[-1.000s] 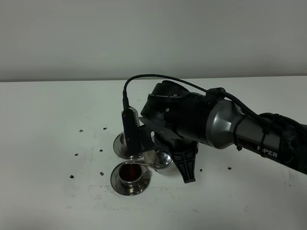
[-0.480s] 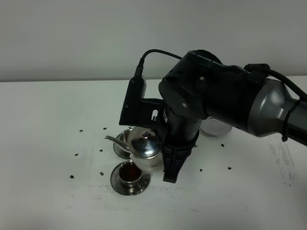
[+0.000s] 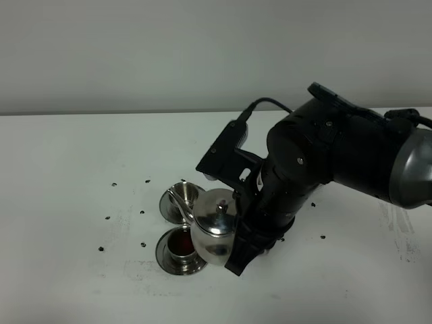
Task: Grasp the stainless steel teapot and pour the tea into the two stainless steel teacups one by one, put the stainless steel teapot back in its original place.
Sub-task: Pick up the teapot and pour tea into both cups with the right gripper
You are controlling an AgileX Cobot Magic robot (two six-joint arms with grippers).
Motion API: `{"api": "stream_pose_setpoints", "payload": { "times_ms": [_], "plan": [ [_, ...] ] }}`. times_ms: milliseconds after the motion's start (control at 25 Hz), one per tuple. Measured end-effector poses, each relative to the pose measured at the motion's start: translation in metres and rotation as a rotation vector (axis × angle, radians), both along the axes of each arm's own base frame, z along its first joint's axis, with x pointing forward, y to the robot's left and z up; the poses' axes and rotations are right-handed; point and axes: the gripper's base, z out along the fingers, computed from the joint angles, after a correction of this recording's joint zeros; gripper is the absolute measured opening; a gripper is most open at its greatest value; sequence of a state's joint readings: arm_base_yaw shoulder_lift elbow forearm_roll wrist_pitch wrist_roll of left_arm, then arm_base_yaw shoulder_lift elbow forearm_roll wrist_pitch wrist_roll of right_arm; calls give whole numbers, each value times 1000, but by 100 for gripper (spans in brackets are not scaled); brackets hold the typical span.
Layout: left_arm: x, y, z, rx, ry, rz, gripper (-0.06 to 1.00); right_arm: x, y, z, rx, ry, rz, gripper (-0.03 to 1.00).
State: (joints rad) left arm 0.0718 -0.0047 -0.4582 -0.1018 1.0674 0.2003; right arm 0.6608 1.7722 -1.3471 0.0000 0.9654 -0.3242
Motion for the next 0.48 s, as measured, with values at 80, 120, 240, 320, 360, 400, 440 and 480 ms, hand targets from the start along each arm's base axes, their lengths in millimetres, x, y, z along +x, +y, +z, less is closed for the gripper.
{"api": "stream_pose_setpoints", "payload": {
  "times_ms": [80, 120, 240, 320, 360, 400, 440, 480],
  "plan": [
    [0, 0, 0, 0, 0, 0, 38, -2, -4, -14, 15, 10, -26, 19],
    [0, 0, 0, 0, 0, 0, 38, -2, -7, -20, 20, 10, -37, 19],
    [0, 0, 0, 0, 0, 0, 38, -3, -13, -35, 43, 5, -73, 19],
    [0, 0, 0, 0, 0, 0, 38, -3, -16, -42, 56, -10, -84, 19],
    [0, 0, 0, 0, 0, 0, 38, -2, -17, -45, 61, -15, -91, 19],
    [0, 0, 0, 0, 0, 0, 38, -2, -18, -47, 65, -17, -97, 19],
    [0, 0, 0, 0, 0, 0, 38, -1, -19, -51, 63, -13, -102, 19],
    [0, 0, 0, 0, 0, 0, 38, 1, -20, -54, 60, -10, -110, 19]
  ]
}}
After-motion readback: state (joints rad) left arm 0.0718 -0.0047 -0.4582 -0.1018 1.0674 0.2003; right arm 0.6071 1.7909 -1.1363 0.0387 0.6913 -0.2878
